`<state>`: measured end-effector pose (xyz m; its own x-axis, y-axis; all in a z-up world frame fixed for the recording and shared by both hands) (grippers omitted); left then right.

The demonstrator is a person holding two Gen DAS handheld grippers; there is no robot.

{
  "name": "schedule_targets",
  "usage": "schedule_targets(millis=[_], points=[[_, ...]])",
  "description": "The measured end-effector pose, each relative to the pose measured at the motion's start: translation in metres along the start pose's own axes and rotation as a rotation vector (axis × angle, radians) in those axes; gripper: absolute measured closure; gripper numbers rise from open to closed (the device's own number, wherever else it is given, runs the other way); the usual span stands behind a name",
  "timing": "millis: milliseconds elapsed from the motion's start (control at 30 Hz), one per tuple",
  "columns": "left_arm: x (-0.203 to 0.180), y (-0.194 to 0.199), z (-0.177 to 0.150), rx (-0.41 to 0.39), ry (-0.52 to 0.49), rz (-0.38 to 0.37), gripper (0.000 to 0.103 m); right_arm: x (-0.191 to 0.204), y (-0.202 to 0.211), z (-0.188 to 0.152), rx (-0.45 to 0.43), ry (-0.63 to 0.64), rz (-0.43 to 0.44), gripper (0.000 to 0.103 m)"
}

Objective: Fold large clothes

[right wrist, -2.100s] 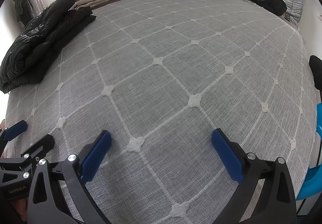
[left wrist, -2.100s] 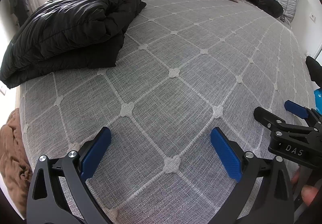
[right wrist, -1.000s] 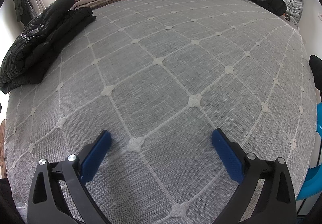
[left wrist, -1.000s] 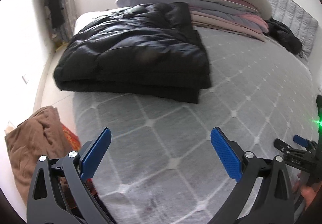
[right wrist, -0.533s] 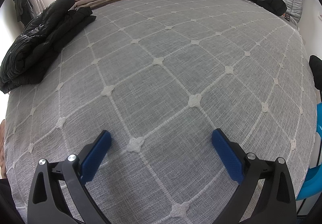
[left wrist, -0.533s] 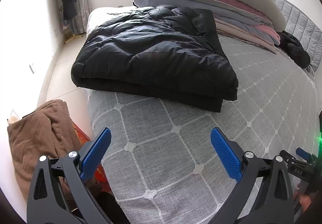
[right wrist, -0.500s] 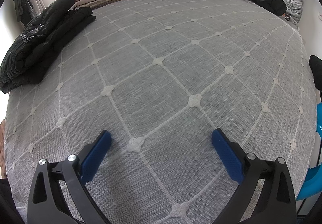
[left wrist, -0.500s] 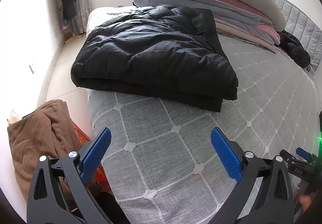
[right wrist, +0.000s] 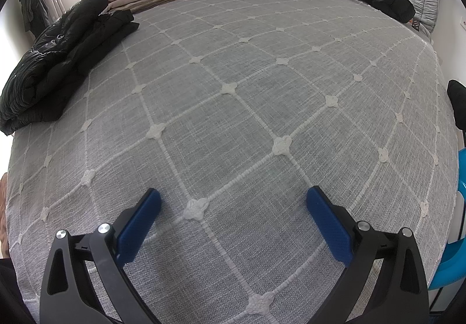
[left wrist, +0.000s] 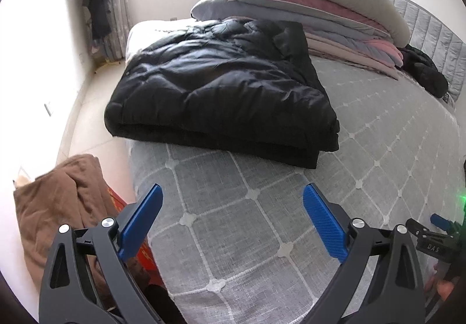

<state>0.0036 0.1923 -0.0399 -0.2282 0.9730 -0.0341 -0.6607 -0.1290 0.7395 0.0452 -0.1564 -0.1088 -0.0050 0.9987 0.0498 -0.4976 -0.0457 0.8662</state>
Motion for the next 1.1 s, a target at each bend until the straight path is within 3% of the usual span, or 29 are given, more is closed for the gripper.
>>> schedule_targets(millis=[133, 167, 233, 300, 400, 533, 633, 1100], points=[[0.005, -0.002, 0.0, 0.014, 0.024, 0.001, 0.009, 0.004, 0.007, 0.004, -0.04, 0.006, 0.027, 0.007], [0.006, -0.002, 0.0, 0.015, 0.026, 0.002, 0.009, 0.008, 0.018, 0.008, -0.098, -0.004, 0.06, 0.007], [0.008, -0.002, 0.0, 0.016, 0.028, 0.007, 0.009, 0.027, 0.05, 0.018, -0.242, 0.058, 0.041, 0.007], [0.009, -0.002, 0.0, 0.021, 0.028, 0.008, 0.009, 0.053, 0.071, 0.028, -0.3, 0.115, 0.053, 0.007], [0.01, -0.002, 0.0, 0.024, 0.028, 0.013, 0.009, 0.099, 0.082, 0.042, -0.287, 0.204, 0.132, 0.007], [0.014, -0.001, 0.002, 0.023, 0.033, 0.025, 0.009, 0.163, 0.082, 0.054, -0.214, 0.305, 0.143, 0.007], [0.018, -0.003, 0.002, 0.037, 0.04, 0.032, 0.009, 0.2, 0.084, 0.057, -0.207, 0.368, 0.17, 0.007], [0.028, -0.005, 0.0, 0.061, 0.048, 0.043, 0.009, 0.215, 0.092, 0.059, -0.208, 0.358, 0.119, 0.007]])
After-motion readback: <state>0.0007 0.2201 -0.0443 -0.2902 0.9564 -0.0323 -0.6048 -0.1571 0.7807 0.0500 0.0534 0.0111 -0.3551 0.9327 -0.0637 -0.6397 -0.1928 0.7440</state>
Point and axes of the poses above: each gripper's, at about its wrist camera, not at the fingertips, and y roughly against the way its jaws point, x to its left, z to its top, the point moved 2 cm from there along -y, roughly the way its jaws point
